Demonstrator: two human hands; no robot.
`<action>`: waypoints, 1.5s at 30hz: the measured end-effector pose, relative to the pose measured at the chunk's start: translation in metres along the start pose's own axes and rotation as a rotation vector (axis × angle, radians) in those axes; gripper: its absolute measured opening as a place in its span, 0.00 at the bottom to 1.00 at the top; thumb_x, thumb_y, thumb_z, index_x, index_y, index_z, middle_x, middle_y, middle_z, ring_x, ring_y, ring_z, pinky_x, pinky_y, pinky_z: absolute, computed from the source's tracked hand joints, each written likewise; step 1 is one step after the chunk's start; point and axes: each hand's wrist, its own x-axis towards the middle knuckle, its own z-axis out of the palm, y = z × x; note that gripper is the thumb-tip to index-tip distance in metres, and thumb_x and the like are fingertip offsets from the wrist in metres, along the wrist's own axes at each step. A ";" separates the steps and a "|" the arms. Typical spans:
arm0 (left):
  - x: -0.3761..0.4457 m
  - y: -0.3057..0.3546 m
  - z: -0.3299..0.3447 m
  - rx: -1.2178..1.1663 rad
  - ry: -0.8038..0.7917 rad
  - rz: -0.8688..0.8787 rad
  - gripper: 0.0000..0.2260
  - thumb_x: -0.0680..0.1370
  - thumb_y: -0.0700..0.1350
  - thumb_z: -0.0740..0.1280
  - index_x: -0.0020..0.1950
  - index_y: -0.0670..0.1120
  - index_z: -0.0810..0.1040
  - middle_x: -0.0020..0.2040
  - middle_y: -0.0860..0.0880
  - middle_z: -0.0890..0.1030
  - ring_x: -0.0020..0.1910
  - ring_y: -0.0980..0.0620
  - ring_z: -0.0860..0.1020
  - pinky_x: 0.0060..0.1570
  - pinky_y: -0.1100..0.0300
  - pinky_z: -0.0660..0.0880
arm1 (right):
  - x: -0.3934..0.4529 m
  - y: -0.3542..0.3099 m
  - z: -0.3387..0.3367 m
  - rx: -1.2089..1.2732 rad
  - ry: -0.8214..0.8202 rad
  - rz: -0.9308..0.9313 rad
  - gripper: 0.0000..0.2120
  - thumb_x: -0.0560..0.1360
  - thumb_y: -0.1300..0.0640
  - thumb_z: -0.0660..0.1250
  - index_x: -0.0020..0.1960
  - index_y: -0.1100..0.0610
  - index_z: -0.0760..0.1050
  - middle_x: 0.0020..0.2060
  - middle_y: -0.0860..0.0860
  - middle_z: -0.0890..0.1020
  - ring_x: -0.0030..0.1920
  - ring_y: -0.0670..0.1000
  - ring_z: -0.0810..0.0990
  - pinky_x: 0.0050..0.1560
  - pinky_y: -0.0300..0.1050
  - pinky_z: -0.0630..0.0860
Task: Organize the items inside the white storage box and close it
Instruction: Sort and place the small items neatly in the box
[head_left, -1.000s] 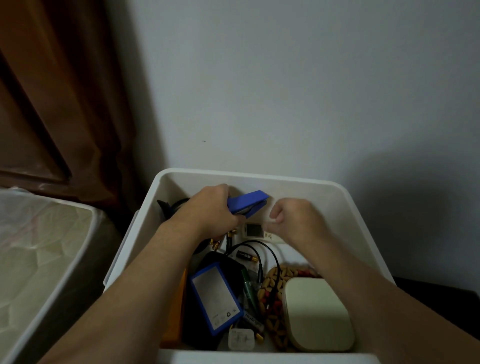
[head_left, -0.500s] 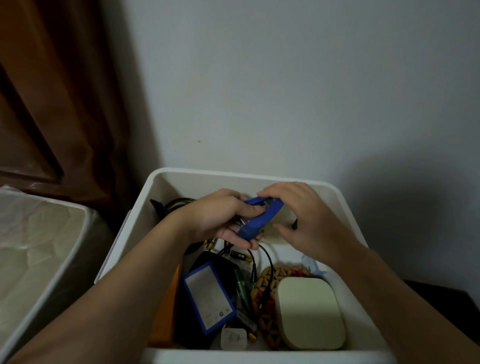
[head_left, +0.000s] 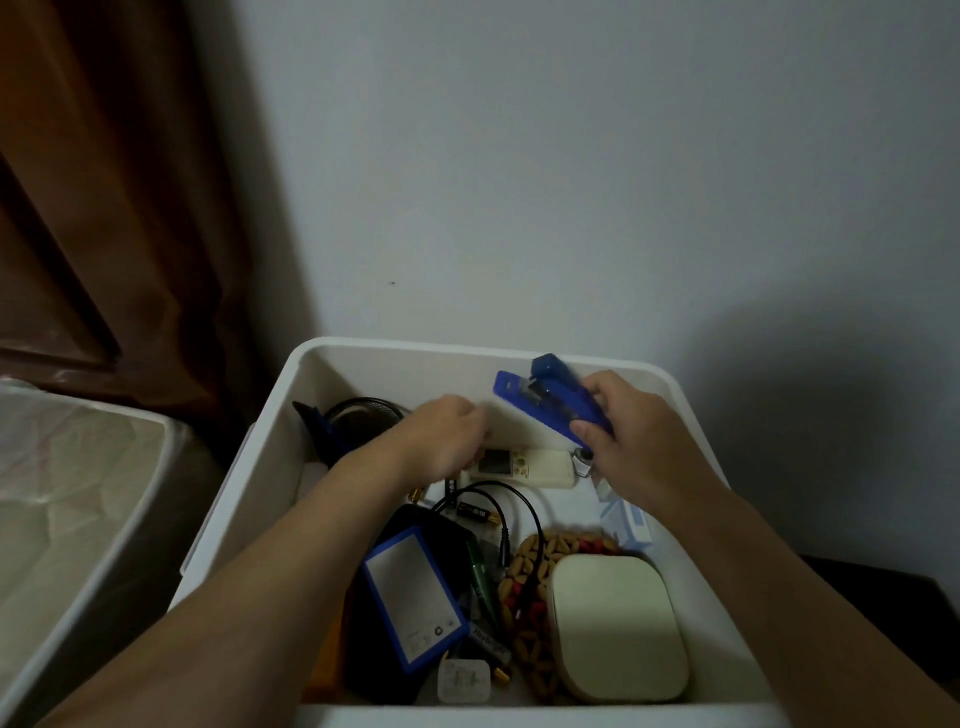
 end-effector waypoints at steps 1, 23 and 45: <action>0.000 -0.001 0.002 0.084 -0.057 -0.018 0.17 0.85 0.47 0.57 0.58 0.39 0.82 0.55 0.39 0.84 0.56 0.38 0.82 0.59 0.46 0.79 | 0.000 0.001 0.000 0.001 -0.002 0.032 0.10 0.80 0.59 0.70 0.57 0.49 0.73 0.46 0.44 0.80 0.44 0.41 0.80 0.42 0.35 0.72; -0.013 -0.006 -0.015 0.585 -0.300 0.040 0.14 0.76 0.45 0.77 0.62 0.54 0.87 0.52 0.57 0.83 0.56 0.54 0.81 0.64 0.56 0.76 | -0.010 -0.011 0.019 -0.176 -0.409 0.058 0.20 0.75 0.66 0.71 0.56 0.42 0.76 0.48 0.43 0.80 0.51 0.47 0.78 0.55 0.47 0.78; -0.015 -0.007 -0.011 0.533 -0.304 0.063 0.13 0.80 0.46 0.72 0.64 0.52 0.85 0.59 0.54 0.85 0.58 0.54 0.81 0.60 0.59 0.76 | -0.013 -0.004 0.044 -0.306 -0.300 0.064 0.21 0.71 0.66 0.73 0.55 0.46 0.72 0.49 0.46 0.76 0.47 0.49 0.77 0.49 0.48 0.80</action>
